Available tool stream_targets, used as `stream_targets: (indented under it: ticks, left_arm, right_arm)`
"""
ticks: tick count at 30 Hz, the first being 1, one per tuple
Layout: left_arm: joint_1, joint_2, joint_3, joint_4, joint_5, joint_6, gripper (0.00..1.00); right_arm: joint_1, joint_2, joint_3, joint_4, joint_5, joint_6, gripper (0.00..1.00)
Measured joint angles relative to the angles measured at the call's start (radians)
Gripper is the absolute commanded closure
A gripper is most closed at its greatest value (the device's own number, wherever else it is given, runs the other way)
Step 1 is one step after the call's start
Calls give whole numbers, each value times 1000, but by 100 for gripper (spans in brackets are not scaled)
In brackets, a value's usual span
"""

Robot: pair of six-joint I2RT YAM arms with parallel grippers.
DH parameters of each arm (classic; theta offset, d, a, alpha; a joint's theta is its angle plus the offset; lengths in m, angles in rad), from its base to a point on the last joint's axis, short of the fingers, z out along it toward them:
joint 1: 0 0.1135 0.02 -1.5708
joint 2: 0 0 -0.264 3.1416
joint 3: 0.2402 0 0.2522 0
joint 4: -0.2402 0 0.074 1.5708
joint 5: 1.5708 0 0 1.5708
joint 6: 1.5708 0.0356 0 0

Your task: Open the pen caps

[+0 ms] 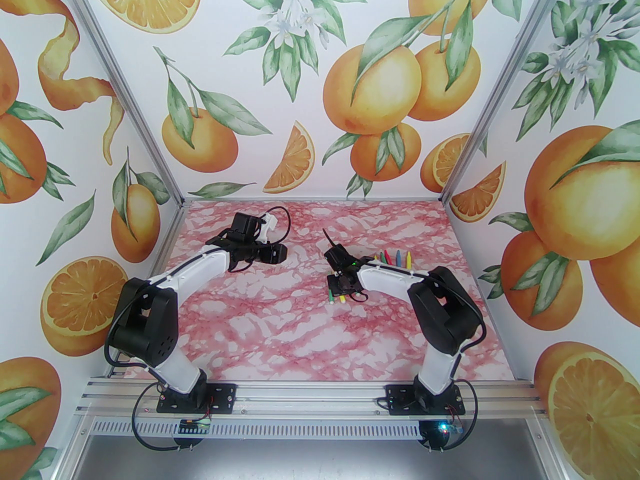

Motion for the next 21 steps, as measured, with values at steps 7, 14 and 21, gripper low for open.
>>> stream_targets:
  ticks: [7, 14, 21]
  left_arm:
    - [0, 0, 0, 31, 41, -28, 37]
    - [0, 0, -6, 81, 109, -72, 37]
    - [0, 0, -18, 137, 182, -108, 37]
  right_arm:
    - [-9, -54, -63, 48, -12, -1, 98]
    - [-23, -168, -102, 99, -49, -15, 100]
    - [-23, -282, -147, 170, -115, -49, 100]
